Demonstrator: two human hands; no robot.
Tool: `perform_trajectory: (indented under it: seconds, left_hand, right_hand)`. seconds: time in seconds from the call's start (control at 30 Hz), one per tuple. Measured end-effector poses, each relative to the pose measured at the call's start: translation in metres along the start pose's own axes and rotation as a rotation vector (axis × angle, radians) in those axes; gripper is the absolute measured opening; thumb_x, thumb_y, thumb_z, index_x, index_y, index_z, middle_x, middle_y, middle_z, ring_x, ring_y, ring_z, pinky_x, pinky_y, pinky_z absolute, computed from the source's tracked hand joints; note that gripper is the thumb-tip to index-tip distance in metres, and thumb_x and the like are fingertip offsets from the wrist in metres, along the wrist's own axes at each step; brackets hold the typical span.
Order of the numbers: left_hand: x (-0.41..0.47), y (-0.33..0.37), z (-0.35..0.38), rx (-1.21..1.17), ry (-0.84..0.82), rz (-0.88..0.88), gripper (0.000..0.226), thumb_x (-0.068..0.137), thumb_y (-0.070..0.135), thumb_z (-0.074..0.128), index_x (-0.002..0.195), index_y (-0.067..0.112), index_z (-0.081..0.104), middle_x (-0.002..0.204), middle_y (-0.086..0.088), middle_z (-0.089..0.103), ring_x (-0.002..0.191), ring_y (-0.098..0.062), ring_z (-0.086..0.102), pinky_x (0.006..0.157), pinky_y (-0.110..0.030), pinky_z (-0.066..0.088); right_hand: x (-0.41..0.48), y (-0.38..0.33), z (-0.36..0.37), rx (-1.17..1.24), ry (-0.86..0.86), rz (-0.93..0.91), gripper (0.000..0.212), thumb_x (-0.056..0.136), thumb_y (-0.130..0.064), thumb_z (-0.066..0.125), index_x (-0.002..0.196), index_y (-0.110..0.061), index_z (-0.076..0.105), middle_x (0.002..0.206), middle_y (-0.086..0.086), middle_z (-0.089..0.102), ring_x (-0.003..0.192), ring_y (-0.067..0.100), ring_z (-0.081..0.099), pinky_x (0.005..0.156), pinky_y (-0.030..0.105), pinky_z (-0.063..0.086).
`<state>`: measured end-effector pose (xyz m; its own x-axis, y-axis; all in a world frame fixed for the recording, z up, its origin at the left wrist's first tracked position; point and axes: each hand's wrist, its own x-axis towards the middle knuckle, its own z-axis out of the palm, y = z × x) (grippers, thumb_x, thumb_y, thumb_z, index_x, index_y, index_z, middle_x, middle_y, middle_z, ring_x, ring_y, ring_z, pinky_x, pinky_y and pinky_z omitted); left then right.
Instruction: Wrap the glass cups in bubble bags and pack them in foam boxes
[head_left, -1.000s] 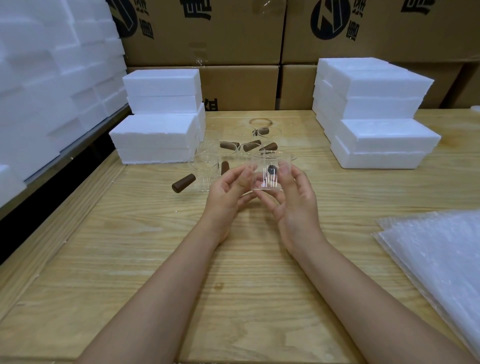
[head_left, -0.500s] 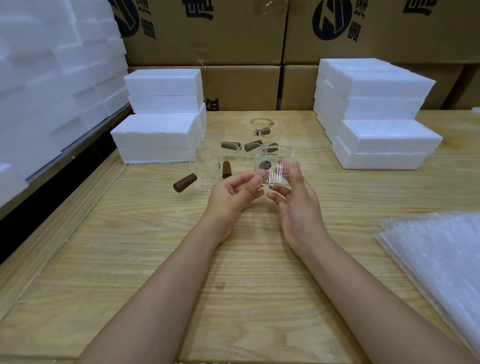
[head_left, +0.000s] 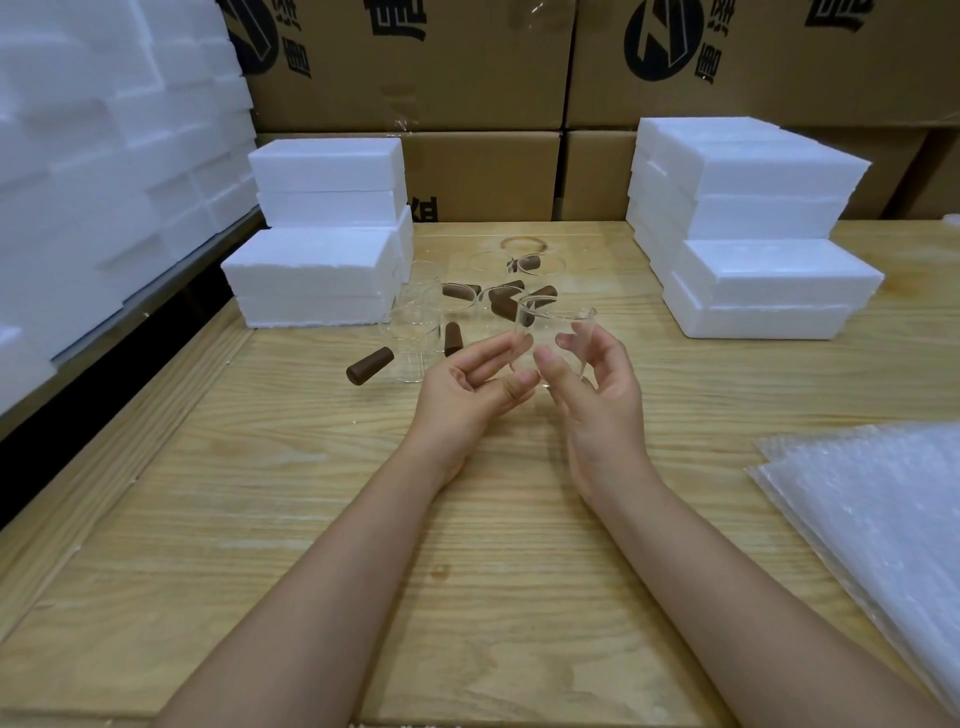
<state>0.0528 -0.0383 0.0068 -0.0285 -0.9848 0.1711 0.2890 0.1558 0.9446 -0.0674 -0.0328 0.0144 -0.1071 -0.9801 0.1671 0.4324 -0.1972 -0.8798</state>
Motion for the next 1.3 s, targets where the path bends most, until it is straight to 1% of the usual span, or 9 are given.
perform_trajectory:
  seconds: [0.1,0.3,0.5,0.63,0.7,0.83,0.93,1.07,1.3]
  left_hand:
    - [0.000,0.000,0.000,-0.008,0.008,0.014,0.052,0.065,0.018,0.074,0.116,0.015,0.062,0.116,-0.005,0.069,0.107,-0.017,0.067,0.088,-0.030,0.056]
    - [0.002,-0.001,0.000,0.040,-0.041,0.002,0.061,0.066,0.030,0.070,0.124,0.015,0.055,0.115,-0.002,0.068,0.113,-0.018,0.062,0.085,-0.024,0.053]
    - [0.001,-0.002,0.000,0.067,-0.114,0.028,0.067,0.070,0.019,0.084,0.127,0.015,0.048,0.125,-0.009,0.064,0.110,-0.021,0.061,0.089,-0.029,0.051]
    - [0.000,-0.002,0.001,0.081,-0.084,0.045,0.059,0.076,0.014,0.078,0.126,0.005,0.049,0.122,0.000,0.066,0.111,-0.016,0.061,0.087,-0.026,0.051]
    - [-0.001,-0.003,0.000,0.087,-0.080,0.066,0.059,0.074,0.015,0.073,0.128,0.013,0.049,0.116,0.005,0.069,0.114,-0.013,0.061,0.090,-0.028,0.049]
    - [-0.001,-0.003,0.001,0.086,-0.050,0.115,0.063,0.072,0.016,0.072,0.129,0.028,0.049,0.121,-0.003,0.067,0.121,-0.017,0.059,0.092,-0.025,0.050]
    - [-0.001,-0.003,0.001,0.081,-0.041,0.120,0.064,0.070,0.014,0.073,0.127,0.033,0.050,0.125,-0.001,0.064,0.116,-0.019,0.062,0.095,-0.032,0.052]
    - [-0.001,-0.002,0.003,0.085,-0.046,0.141,0.065,0.070,0.012,0.075,0.125,0.036,0.052,0.128,-0.003,0.062,0.111,-0.018,0.065,0.089,-0.031,0.054]
    - [0.000,0.000,0.001,0.109,0.001,0.091,0.070,0.073,0.035,0.075,0.135,0.030,0.044,0.121,-0.002,0.061,0.112,-0.019,0.064,0.085,-0.032,0.056]
  right_hand:
    - [0.001,-0.002,0.000,0.070,0.026,0.062,0.059,0.071,-0.027,0.075,0.124,-0.015,0.052,0.115,0.002,0.060,0.104,0.016,0.064,0.096,0.032,0.050]
    - [0.007,-0.010,-0.003,0.286,0.062,0.164,0.020,0.093,-0.027,0.056,0.108,-0.015,0.055,0.101,0.011,0.065,0.080,0.025,0.069,0.078,0.033,0.057]
    - [0.006,-0.009,-0.004,0.293,-0.044,0.301,0.039,0.093,-0.043,0.045,0.112,-0.010,0.056,0.099,0.020,0.069,0.082,0.028,0.067,0.069,0.031,0.057]
    - [0.005,-0.005,-0.003,0.290,-0.093,0.360,0.043,0.095,-0.045,0.040,0.113,-0.011,0.060,0.106,0.018,0.066,0.085,0.023,0.068,0.073,0.029,0.057]
    - [0.006,-0.004,-0.003,0.302,-0.086,0.359,0.044,0.096,-0.044,0.040,0.117,-0.010,0.059,0.107,0.015,0.064,0.081,0.020,0.068,0.074,0.029,0.057]
    - [0.006,-0.002,-0.002,0.208,-0.049,0.257,0.049,0.092,-0.046,0.047,0.128,-0.013,0.051,0.123,0.015,0.057,0.086,0.022,0.067,0.078,0.033,0.057]
    - [0.004,-0.002,-0.001,0.092,-0.035,0.135,0.055,0.076,-0.056,0.060,0.123,-0.030,0.048,0.117,0.007,0.055,0.082,0.015,0.065,0.071,0.027,0.055]
    - [0.001,0.001,0.000,-0.018,-0.069,0.042,0.046,0.076,-0.045,0.070,0.115,-0.042,0.046,0.124,0.011,0.054,0.081,0.008,0.066,0.073,0.023,0.052]
    - [0.005,-0.005,-0.007,0.231,-0.069,0.172,0.035,0.093,-0.031,0.053,0.126,-0.019,0.056,0.101,0.014,0.061,0.073,0.027,0.066,0.067,0.034,0.055]
